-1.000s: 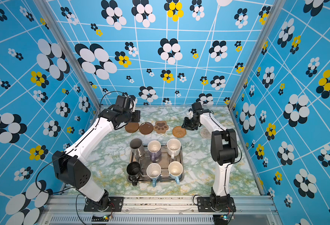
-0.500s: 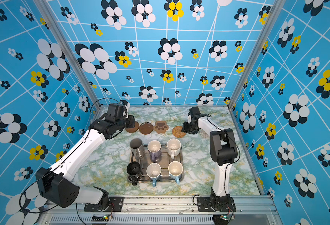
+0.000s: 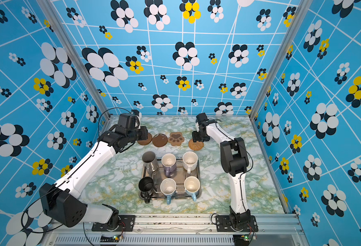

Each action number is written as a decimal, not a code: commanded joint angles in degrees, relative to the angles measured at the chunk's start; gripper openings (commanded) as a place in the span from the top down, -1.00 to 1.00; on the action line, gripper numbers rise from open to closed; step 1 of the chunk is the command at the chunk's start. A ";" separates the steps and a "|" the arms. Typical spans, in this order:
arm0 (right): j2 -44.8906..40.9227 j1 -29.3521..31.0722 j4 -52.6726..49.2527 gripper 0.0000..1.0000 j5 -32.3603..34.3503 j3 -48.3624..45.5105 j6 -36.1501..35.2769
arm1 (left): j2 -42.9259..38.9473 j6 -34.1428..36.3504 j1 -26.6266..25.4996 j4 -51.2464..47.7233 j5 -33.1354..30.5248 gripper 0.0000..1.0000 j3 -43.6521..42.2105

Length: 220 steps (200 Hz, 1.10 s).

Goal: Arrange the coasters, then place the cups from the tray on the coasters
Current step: 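Push the woven rattan coaster against the paw-print coaster with the right gripper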

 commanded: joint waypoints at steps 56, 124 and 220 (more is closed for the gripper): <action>2.94 0.89 -2.49 -0.29 2.27 0.95 -1.53 | 1.46 -0.94 -0.85 0.37 -0.55 0.66 -0.44; 5.85 1.45 -3.43 -0.29 2.58 1.43 -1.53 | 1.56 -0.87 -0.85 0.38 -0.59 0.66 -0.55; 12.21 1.95 -7.95 -0.29 4.25 9.33 -0.48 | 1.48 -0.27 -0.80 -0.33 -1.58 0.66 -0.60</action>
